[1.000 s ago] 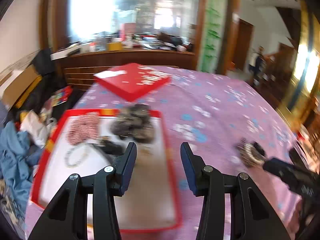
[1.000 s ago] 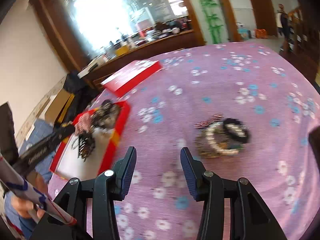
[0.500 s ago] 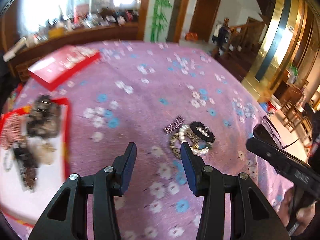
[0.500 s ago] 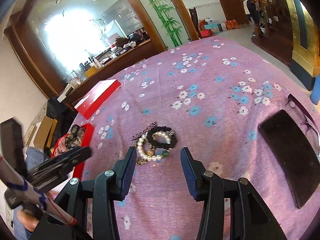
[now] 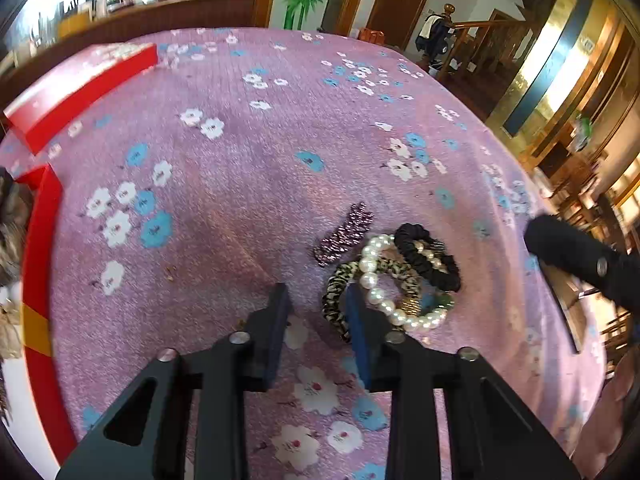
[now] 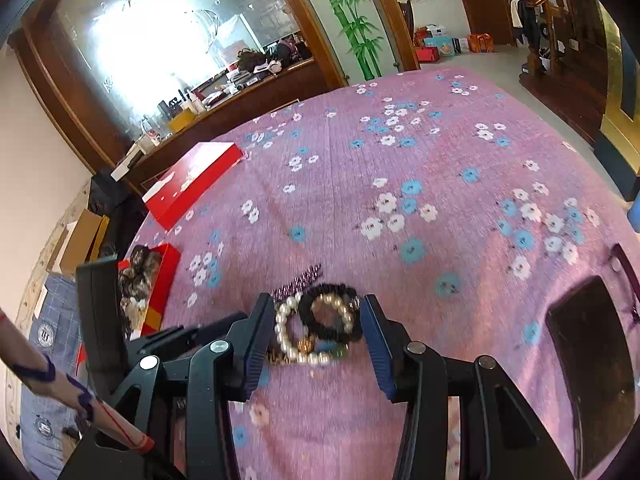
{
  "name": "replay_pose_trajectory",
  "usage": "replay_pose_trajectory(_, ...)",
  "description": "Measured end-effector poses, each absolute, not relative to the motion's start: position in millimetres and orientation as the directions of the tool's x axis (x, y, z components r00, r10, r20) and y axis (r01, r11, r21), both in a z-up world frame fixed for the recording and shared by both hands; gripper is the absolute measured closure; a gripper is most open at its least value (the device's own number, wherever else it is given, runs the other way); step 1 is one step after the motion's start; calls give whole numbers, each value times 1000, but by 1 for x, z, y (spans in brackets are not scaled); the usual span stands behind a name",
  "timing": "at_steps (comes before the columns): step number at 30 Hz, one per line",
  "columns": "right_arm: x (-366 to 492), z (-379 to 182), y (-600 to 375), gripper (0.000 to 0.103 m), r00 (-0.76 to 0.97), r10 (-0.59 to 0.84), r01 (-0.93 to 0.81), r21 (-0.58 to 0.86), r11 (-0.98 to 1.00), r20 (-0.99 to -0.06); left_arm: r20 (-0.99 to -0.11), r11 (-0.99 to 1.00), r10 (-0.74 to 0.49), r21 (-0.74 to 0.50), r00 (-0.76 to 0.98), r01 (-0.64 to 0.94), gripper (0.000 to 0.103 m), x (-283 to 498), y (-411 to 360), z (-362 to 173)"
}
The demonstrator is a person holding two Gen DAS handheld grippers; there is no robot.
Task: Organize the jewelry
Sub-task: 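Move both grippers back to the remaining bracelets on the tablecloth, then grasp the black hair tie with the right gripper while the left grasps the leopard scrunchie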
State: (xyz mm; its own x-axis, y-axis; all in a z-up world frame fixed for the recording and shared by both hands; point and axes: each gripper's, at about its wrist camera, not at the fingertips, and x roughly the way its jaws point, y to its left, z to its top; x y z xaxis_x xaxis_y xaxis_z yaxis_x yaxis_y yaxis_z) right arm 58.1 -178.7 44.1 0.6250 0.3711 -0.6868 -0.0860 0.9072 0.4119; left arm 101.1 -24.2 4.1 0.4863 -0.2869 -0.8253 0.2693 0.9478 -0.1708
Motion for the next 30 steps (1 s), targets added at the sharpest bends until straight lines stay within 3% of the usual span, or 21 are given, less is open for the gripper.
replay_pose_trajectory(3, 65, 32, -176, 54, 622, 377, -97, 410, 907, -686, -822, 959, -198, -48, 534, 281, 98, 96, -33, 4)
replay_pose_trajectory(6, 71, 14, -174, 55, 600, 392, -113, 411, 905, -698, -817, 971, -139, 0, 560, 240, 101, 96, -24, 8)
replay_pose_trajectory(10, 73, 7, -164, 65, 584, 410, -158, 397, 904, -701, -803, 980, -157, -55, 574, 191, 101, 100, 3, 17)
replay_pose_trajectory(21, 69, 3, -124, 65, 588, 361, -282, 234, 930, -724, -734, 996, -77, -81, 675, 26, 101, 100, 46, 45)
replay_pose_trajectory(23, 71, -1, -116, 70, 592, 327, -288, 185, 940, -737, -739, 997, -74, -71, 670, 32, 101, 100, 42, 42)
replay_pose_trajectory(27, 78, -11, -111, 92, 588, 258, -272, 113, 956, -767, -743, 997, -80, -56, 664, 58, 101, 98, 32, 38)
replay_pose_trajectory(30, 74, -2, -128, 93, 610, 319, -254, 203, 946, -725, -737, 996, -92, -63, 669, 67, 101, 95, 32, 39)
